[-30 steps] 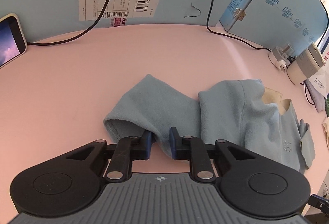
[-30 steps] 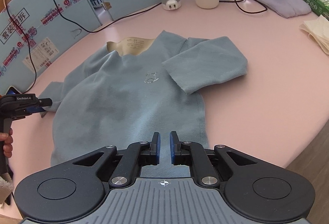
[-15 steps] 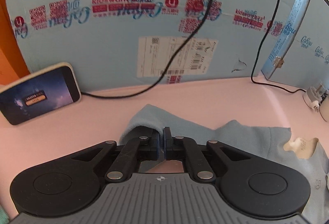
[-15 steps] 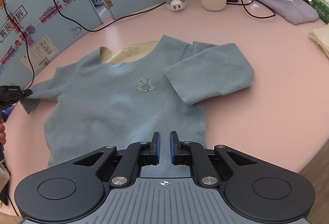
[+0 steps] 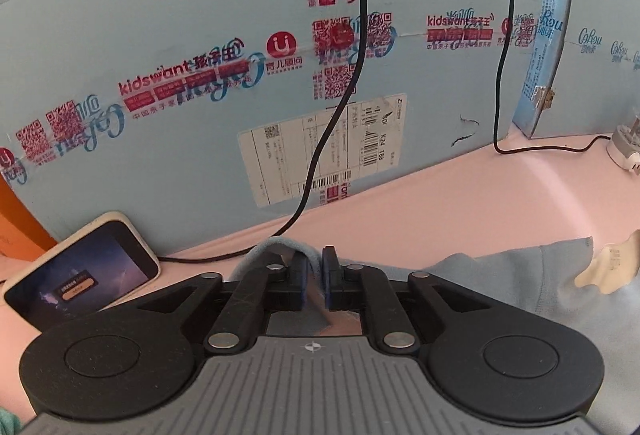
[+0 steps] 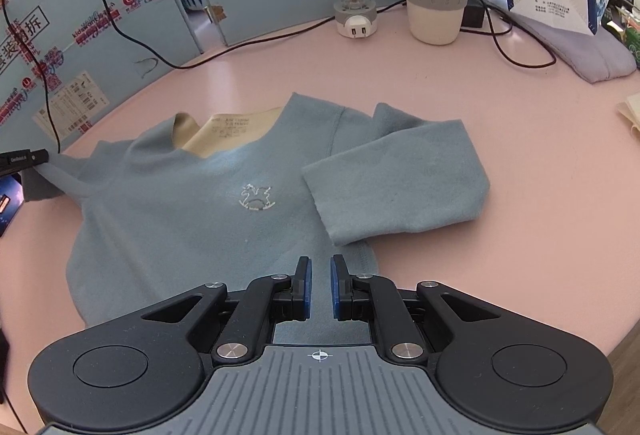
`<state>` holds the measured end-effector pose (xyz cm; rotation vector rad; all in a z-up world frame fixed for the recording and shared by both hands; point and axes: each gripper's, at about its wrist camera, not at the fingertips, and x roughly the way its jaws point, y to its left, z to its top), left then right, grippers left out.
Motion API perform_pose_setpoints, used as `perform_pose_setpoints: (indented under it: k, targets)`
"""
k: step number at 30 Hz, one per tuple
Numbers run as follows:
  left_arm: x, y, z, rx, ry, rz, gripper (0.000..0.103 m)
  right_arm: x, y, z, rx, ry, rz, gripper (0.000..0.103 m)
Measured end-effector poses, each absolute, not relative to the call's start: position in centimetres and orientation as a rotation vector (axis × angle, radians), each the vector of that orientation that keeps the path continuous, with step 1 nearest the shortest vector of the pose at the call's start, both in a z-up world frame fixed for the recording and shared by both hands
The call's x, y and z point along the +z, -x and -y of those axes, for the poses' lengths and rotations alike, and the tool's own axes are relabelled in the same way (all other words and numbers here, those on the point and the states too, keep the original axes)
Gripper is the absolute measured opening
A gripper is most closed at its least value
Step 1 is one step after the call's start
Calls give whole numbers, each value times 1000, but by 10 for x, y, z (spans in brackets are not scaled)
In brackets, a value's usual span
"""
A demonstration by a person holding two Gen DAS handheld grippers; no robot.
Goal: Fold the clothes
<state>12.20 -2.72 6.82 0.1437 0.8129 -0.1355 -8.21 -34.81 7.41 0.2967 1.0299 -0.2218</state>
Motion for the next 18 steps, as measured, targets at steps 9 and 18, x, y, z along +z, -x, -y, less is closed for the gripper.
perform_pose_setpoints:
  k: [9, 18]
  targets:
    - [84, -96, 26, -193, -162, -807, 60, 96, 45, 387, -243, -249, -946, 24]
    - [83, -82, 103, -478, -314, -726, 61, 103, -8, 384, -107, -133, -896, 37]
